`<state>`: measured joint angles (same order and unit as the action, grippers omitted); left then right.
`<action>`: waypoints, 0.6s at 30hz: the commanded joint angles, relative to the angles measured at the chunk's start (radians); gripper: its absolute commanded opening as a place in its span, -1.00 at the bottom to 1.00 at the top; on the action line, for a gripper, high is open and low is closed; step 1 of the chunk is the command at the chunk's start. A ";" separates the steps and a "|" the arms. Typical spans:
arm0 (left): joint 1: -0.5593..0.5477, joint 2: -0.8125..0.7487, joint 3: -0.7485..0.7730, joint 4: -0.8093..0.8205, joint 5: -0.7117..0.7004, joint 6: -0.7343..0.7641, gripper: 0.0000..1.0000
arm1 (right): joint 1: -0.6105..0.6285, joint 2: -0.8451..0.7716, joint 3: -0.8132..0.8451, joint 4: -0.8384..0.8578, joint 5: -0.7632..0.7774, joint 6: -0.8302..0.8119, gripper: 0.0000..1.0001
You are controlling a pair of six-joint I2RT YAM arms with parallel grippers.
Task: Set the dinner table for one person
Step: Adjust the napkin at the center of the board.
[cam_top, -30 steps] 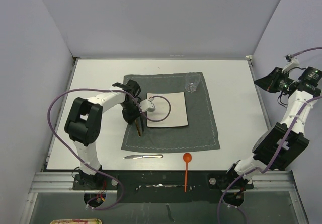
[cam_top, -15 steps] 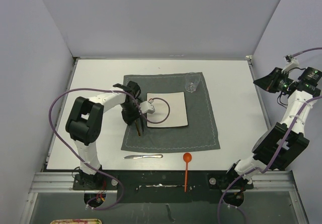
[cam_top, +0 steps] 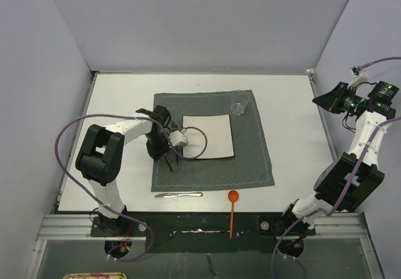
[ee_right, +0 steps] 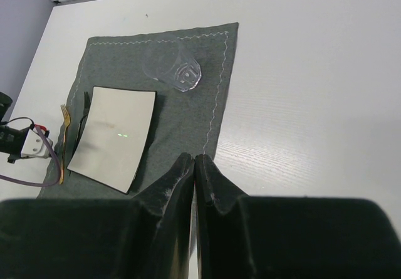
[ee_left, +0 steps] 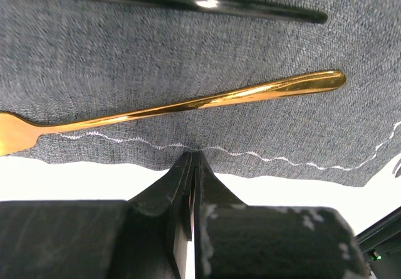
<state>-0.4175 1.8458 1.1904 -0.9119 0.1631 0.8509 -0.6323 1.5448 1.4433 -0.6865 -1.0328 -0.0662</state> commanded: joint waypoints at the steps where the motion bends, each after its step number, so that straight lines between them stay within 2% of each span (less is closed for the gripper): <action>1: 0.026 -0.057 -0.041 -0.009 -0.020 0.018 -1.00 | 0.017 -0.009 0.044 0.050 -0.029 0.018 -0.88; 15: 0.044 -0.104 -0.025 -0.013 -0.033 -0.001 -1.00 | 0.049 -0.004 0.052 0.068 -0.023 0.034 -0.88; 18: 0.045 -0.132 -0.003 -0.008 -0.033 -0.010 -0.54 | 0.049 -0.006 0.052 0.067 -0.021 0.032 -0.88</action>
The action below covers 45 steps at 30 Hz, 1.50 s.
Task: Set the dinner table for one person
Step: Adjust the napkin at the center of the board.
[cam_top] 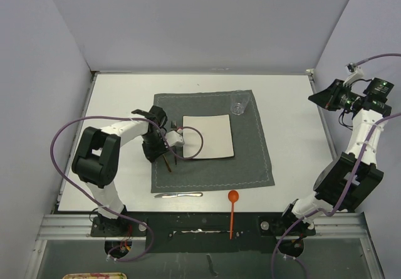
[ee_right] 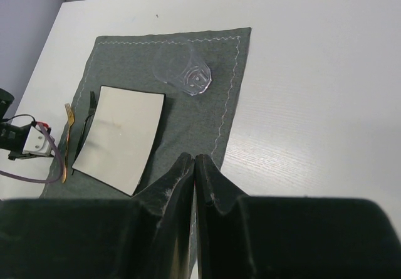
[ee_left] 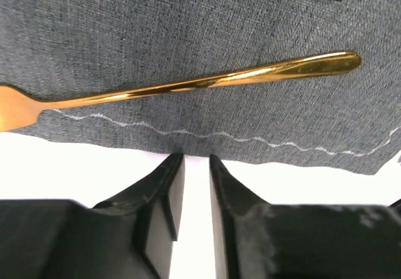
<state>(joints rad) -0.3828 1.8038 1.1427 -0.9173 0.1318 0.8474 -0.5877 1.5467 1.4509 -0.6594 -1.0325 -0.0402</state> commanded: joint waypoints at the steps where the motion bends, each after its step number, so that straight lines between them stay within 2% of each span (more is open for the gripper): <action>1: 0.010 -0.100 0.054 -0.001 -0.003 -0.013 -0.42 | 0.005 -0.007 0.045 0.040 -0.019 0.006 -0.88; 4: 0.010 -0.122 0.094 -0.012 -0.002 -0.028 -0.15 | 0.005 -0.001 0.047 0.041 -0.020 0.007 -0.88; 8: 0.010 -0.136 0.155 -0.034 0.005 -0.052 -0.08 | 0.009 0.009 0.048 0.047 -0.021 0.009 -0.88; 12: 0.012 -0.113 0.212 -0.058 0.072 -0.125 -0.06 | 0.017 0.015 0.047 0.054 -0.023 0.014 -0.88; 17: 0.012 -0.011 0.258 -0.102 0.163 -0.229 -0.22 | 0.021 0.013 0.045 0.048 -0.024 0.000 -0.88; 22: 0.014 0.022 0.262 -0.049 0.122 -0.390 -0.36 | 0.019 0.014 0.057 0.016 -0.018 -0.033 -0.88; 27: 0.018 0.068 0.319 -0.091 0.097 -0.526 -0.49 | 0.019 0.026 0.070 0.013 -0.022 -0.027 -0.88; 31: 0.022 0.074 0.318 -0.075 0.048 -0.601 -0.31 | 0.020 0.031 0.063 0.017 -0.027 -0.022 -0.88; 34: 0.029 0.076 0.311 -0.064 0.028 -0.651 0.04 | 0.019 0.030 0.059 0.018 -0.029 -0.021 -0.88; 35: 0.036 0.078 0.308 -0.061 0.029 -0.675 0.10 | 0.020 0.029 0.057 0.018 -0.030 -0.021 -0.88; 40: 0.102 0.089 0.277 -0.065 0.077 -0.760 0.12 | 0.019 0.020 0.050 0.019 -0.036 -0.029 -0.88; 45: 0.102 0.066 0.240 -0.048 0.077 -0.842 0.04 | 0.019 0.010 -0.002 0.051 -0.042 -0.024 -0.88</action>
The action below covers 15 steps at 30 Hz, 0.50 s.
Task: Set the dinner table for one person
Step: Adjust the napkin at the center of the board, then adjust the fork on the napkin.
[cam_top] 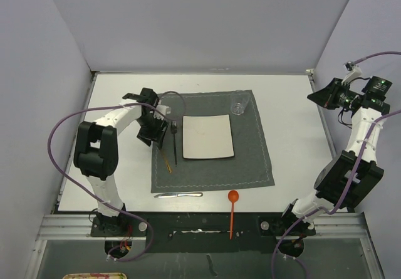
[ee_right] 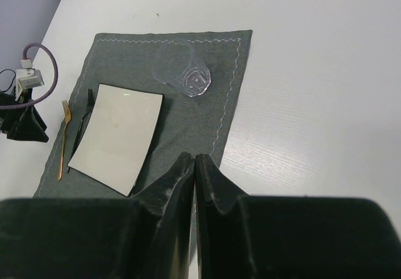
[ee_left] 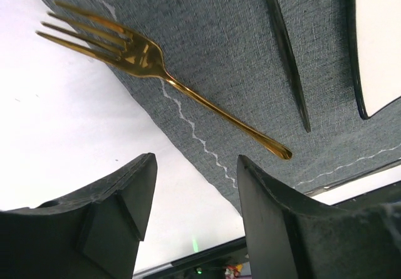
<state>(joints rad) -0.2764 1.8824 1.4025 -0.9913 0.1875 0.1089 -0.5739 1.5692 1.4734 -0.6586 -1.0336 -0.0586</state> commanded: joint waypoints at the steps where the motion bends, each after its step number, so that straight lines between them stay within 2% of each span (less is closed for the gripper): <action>1: -0.008 -0.023 -0.031 0.039 0.015 -0.123 0.02 | 0.005 -0.013 -0.033 0.056 -0.042 -0.006 -0.88; 7: -0.064 -0.080 -0.051 0.090 -0.111 -0.248 -0.06 | 0.005 -0.014 -0.045 0.057 -0.043 -0.013 -0.88; 10: -0.087 -0.077 -0.055 0.101 -0.202 -0.329 -0.19 | 0.006 -0.016 -0.046 0.059 -0.049 -0.009 -0.88; 15: -0.077 -0.022 -0.048 0.077 -0.215 -0.451 -0.43 | 0.005 -0.034 -0.066 0.056 -0.048 -0.018 -0.88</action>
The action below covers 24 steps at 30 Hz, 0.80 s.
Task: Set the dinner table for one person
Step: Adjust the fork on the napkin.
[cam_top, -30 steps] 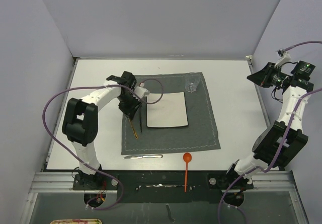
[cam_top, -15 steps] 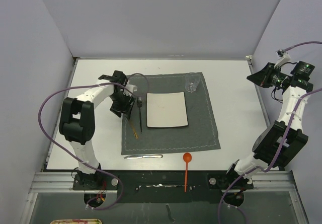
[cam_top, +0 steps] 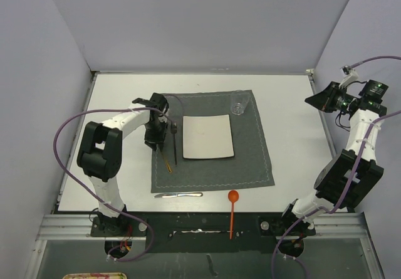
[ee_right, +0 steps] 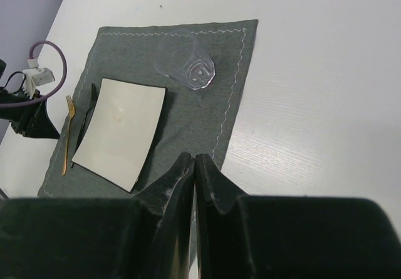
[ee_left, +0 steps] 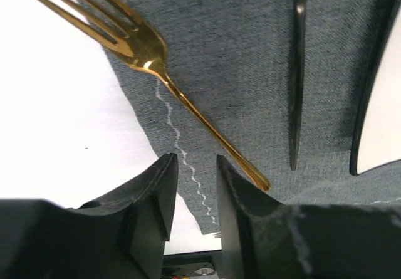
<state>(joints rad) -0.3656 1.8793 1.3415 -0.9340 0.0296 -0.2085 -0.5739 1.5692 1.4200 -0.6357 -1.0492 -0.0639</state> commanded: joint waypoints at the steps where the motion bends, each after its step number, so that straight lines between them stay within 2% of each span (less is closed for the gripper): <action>1: 0.013 -0.010 0.013 0.024 -0.059 -0.145 -0.49 | 0.004 -0.035 -0.014 0.030 -0.034 -0.015 -0.88; 8: 0.014 0.009 0.017 0.030 -0.092 -0.175 -0.51 | 0.002 -0.045 -0.009 0.018 -0.038 -0.018 -0.88; 12: 0.024 0.014 0.010 0.051 -0.066 -0.209 -0.55 | 0.003 -0.047 -0.014 0.019 -0.040 -0.015 -0.88; 18: 0.048 0.000 -0.002 0.097 -0.056 -0.295 -0.66 | 0.002 -0.049 -0.019 0.014 -0.037 -0.019 -0.88; 24: 0.044 -0.019 -0.021 0.148 -0.084 -0.360 -0.66 | 0.003 -0.050 -0.029 0.015 -0.037 -0.018 -0.88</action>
<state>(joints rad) -0.3222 1.8843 1.3251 -0.8543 -0.0338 -0.4965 -0.5743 1.5631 1.3983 -0.6418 -1.0561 -0.0731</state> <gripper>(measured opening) 0.169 0.062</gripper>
